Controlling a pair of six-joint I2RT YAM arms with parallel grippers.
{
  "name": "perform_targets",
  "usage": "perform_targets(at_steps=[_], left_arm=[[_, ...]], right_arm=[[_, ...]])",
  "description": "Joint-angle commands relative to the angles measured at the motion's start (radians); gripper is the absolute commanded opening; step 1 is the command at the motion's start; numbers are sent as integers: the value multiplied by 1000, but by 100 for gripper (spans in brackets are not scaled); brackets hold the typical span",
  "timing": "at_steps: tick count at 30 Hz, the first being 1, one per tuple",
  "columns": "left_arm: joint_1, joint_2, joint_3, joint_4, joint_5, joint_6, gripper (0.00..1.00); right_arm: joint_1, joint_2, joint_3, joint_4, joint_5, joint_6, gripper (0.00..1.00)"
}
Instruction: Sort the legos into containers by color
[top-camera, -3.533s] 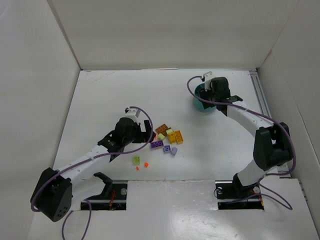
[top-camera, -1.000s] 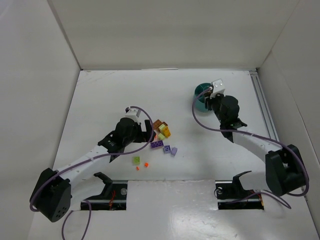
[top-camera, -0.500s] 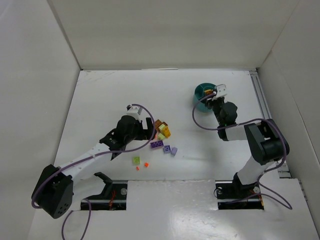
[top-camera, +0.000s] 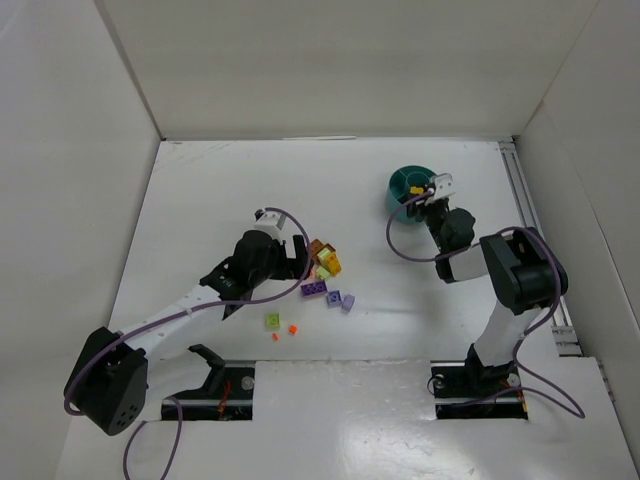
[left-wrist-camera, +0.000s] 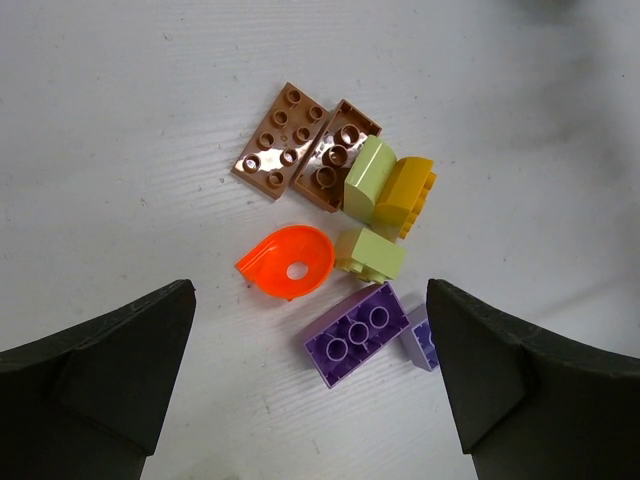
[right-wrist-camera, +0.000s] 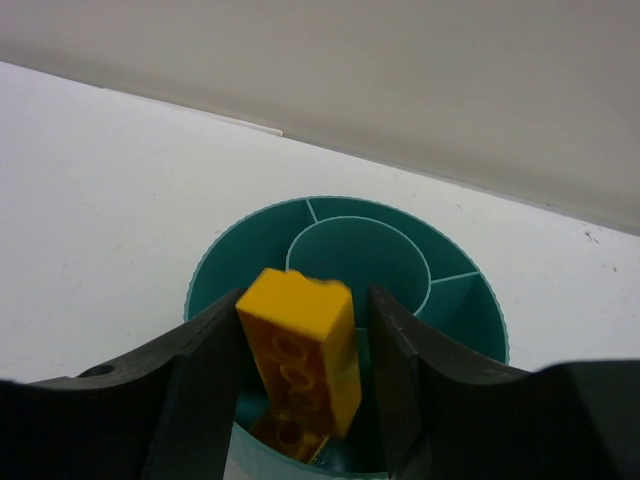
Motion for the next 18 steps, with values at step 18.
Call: perform_targets(at_steps=[18], left_arm=[[-42, 23, 115, 16, 55, 39, 100]], right_arm=[[-15, -327, -11, -118, -13, -22, 74]])
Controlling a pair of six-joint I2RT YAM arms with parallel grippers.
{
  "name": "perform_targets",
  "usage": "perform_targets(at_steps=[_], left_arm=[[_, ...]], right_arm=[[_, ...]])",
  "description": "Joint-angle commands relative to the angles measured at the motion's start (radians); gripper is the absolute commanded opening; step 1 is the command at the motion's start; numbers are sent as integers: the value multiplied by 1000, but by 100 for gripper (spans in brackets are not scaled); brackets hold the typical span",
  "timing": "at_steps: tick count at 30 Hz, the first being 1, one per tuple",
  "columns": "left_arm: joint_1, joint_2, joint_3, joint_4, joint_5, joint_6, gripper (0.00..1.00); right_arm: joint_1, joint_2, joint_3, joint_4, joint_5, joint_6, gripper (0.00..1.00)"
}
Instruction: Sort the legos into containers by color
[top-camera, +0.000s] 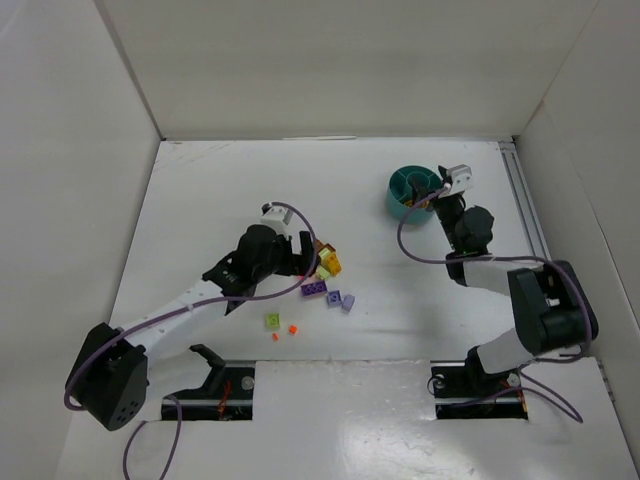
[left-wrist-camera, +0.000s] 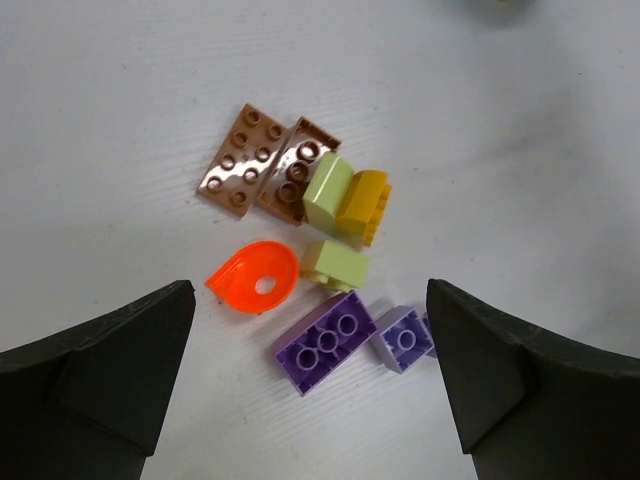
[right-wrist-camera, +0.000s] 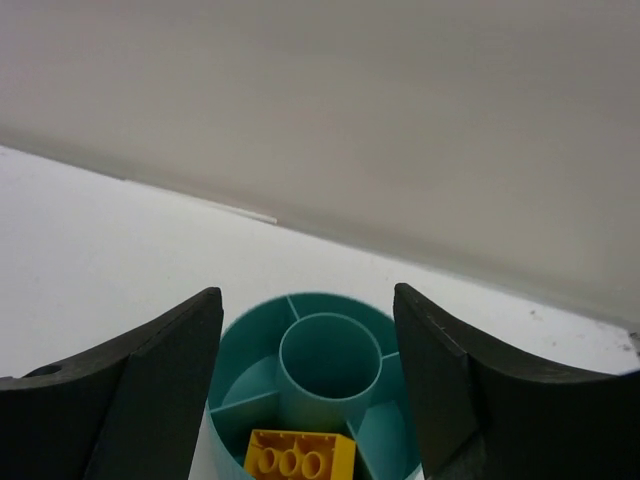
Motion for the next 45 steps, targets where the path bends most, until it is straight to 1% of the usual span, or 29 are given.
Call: perform_targets(at_steps=[1, 2, 3, 4, 5, 6, 7, 8, 9, 11, 12, 13, 14, 15, 16, 19, 20, 22, 24, 25, 28, 30, 31, 36, 40, 42, 45], left_arm=[[-49, 31, 102, 12, 25, 31, 100], [-100, 66, 138, -10, -24, 40, 100], [-100, 87, 158, -20, -24, 40, 100], [-150, 109, 175, -30, -76, 51, 100], [-169, 133, 192, -30, -101, 51, 100], [-169, 185, 232, -45, -122, 28, 100], [-169, 210, 247, -62, -122, 9, 100], [-169, 227, 258, -71, -141, -6, 100], [-169, 249, 258, -71, -163, -71, 100], [-133, 259, 283, -99, -190, -153, 100], [-120, 259, 293, -119, -200, -206, 100], [-120, 259, 293, -128, -201, -274, 100], [-120, 259, 304, -128, -220, -309, 98], [-120, 270, 304, -128, -220, -339, 97], [-120, 288, 316, -128, -207, -351, 94], [-120, 334, 379, -197, -230, -435, 94], [-120, 373, 408, -233, -239, -467, 94], [-97, 411, 442, -273, -228, -520, 91], [-83, 456, 465, -295, -195, -529, 89], [-74, 476, 479, -295, -170, -550, 88], [-74, 491, 500, -323, -161, -574, 84], [-74, 500, 501, -333, -161, -601, 83], [-74, 500, 501, -334, -150, -601, 83], [-74, 519, 491, -324, -109, -632, 76], [-74, 537, 471, -301, -108, -641, 74], [-74, 548, 471, -301, -108, -641, 71], [-74, 579, 482, -301, -108, -641, 70]], right_arm=[[-9, -140, 14, -159, 6, -31, 75], [2, -209, 14, -223, 29, -53, 78], [2, -246, 14, -289, 29, -67, 78], [16, -283, 14, -350, 44, -79, 78], [28, -321, 26, -499, 61, -79, 78], [28, -394, 27, -554, 61, -88, 78], [37, -430, 7, -591, 61, -88, 78], [37, -467, -9, -667, 61, -75, 78], [37, -540, -39, -694, 61, -65, 78], [48, -617, -68, -746, 67, -65, 78], [60, -654, -78, -816, 81, -65, 78], [75, -724, -78, -853, 95, -65, 78], [86, -755, -87, -892, 146, -65, 78], [95, -783, -87, -957, 176, -65, 78], [115, -827, -87, -987, 206, -53, 78], [154, -873, -78, -1099, 323, -35, 78], [163, -895, -78, -1125, 352, -16, 78], [184, -904, -78, -1172, 414, -6, 78], [215, -926, -67, -1212, 457, -6, 78], [238, -926, -58, -1252, 504, -6, 78], [267, -935, -49, -1305, 596, 5, 78], [283, -935, -39, -1328, 628, 5, 78], [293, -944, -39, -1328, 641, 5, 78], [303, -935, -39, -1337, 670, 14, 78], [303, -913, -39, -1346, 688, 24, 78], [303, -913, -39, -1355, 688, 33, 78], [303, -913, -39, -1364, 699, 33, 78]])
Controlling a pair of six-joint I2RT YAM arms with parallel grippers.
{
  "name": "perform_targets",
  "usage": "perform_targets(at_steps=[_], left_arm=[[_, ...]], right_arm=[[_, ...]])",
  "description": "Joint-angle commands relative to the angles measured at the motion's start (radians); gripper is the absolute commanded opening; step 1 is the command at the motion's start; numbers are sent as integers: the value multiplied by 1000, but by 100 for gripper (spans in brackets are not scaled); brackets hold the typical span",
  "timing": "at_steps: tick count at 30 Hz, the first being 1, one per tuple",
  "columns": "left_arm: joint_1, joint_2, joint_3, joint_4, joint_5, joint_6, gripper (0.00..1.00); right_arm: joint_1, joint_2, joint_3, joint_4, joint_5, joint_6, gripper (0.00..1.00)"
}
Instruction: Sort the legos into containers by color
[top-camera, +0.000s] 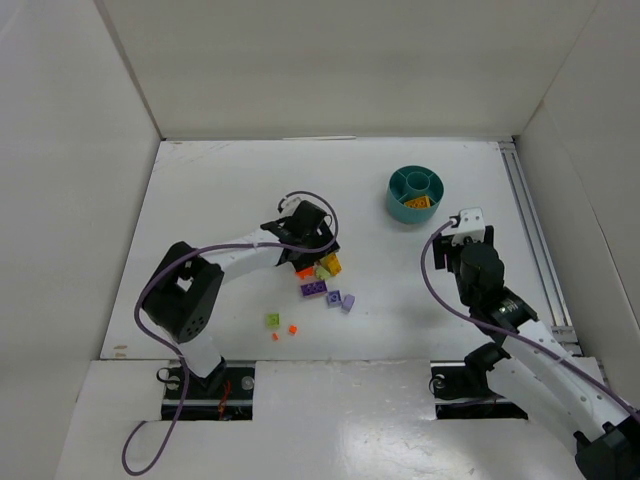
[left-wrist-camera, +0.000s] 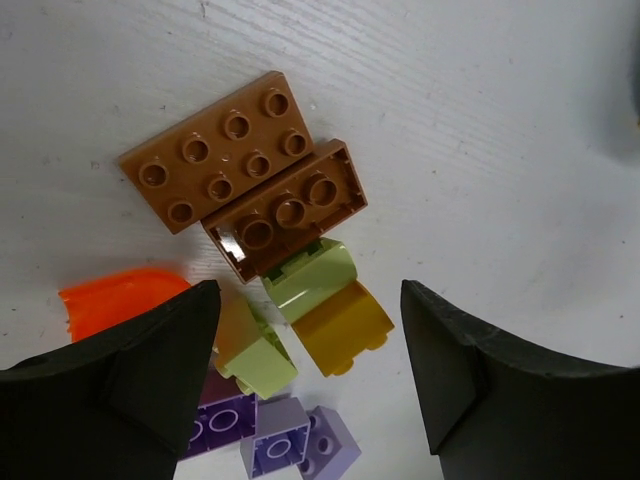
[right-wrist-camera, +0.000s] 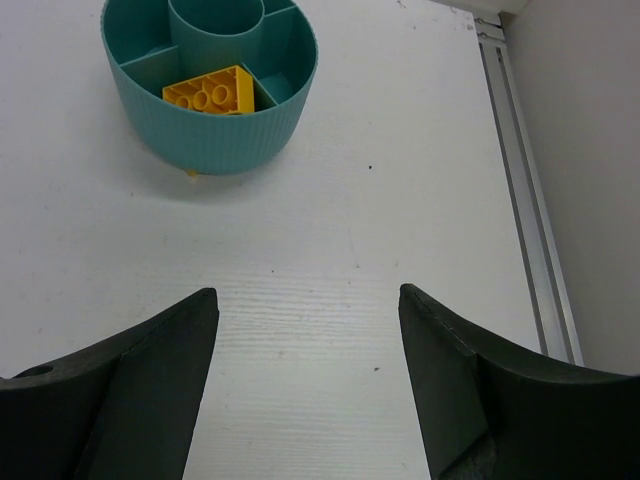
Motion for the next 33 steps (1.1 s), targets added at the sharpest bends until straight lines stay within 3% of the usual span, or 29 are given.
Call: perform_targets(at_steps=[1, 14, 26, 31, 33], left_arm=[[-1, 25, 23, 4, 6, -16, 68], [-1, 45, 23, 40, 8, 4, 48], [-1, 74, 23, 73, -1, 16, 64], [-1, 86, 32, 61, -11, 16, 49], [-1, 86, 32, 52, -11, 16, 48]], right_arm=[[10, -5, 41, -3, 38, 21, 78], [19, -27, 41, -3, 56, 21, 79], [37, -36, 50, -13, 66, 11, 79], [46, -16, 50, -13, 76, 11, 79], [56, -16, 59, -13, 76, 11, 79]])
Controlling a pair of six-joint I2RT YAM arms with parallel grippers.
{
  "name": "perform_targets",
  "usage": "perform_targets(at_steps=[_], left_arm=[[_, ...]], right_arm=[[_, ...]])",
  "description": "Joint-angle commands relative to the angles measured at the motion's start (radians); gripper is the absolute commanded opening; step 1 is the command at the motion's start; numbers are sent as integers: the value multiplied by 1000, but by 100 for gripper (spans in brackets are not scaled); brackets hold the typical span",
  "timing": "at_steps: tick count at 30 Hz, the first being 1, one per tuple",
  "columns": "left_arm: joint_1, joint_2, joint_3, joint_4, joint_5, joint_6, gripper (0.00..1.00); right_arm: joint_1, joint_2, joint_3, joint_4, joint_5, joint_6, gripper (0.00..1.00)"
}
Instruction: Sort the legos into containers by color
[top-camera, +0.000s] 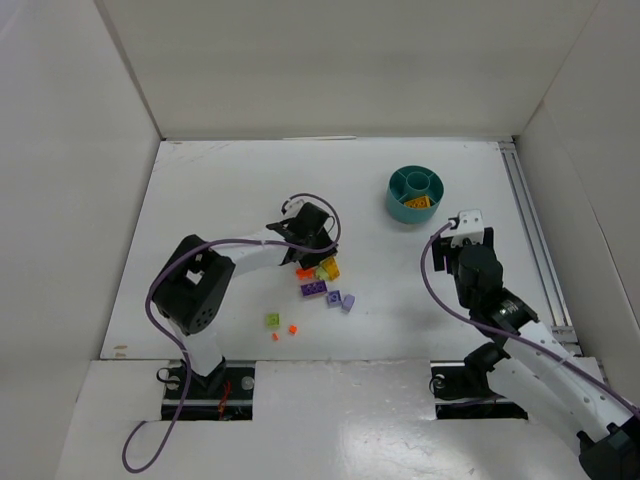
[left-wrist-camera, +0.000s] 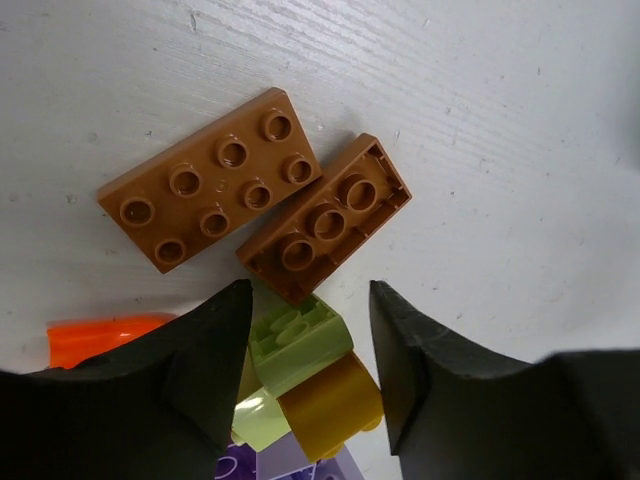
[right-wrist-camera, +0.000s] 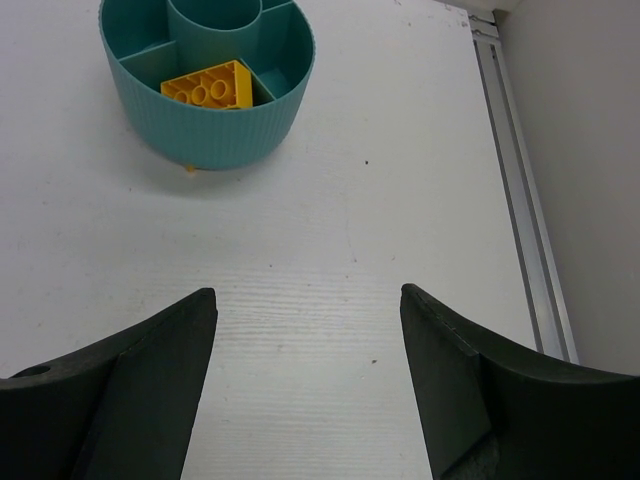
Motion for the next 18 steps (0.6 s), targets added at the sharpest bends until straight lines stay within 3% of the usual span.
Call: perform_targets(at_steps=[1, 8, 13, 18], left_arm=[[-1, 15, 29, -4, -19, 6, 45], [-11, 35, 58, -15, -28, 15, 29], [-34, 21, 78, -25, -52, 40, 0], [-86, -78, 129, -36, -118, 83, 0]], right_arm=[[18, -1, 57, 16, 27, 2, 79], [28, -1, 57, 16, 37, -7, 79], [38, -1, 57, 27, 13, -48, 79], [58, -10, 47, 183, -233, -259, 79]])
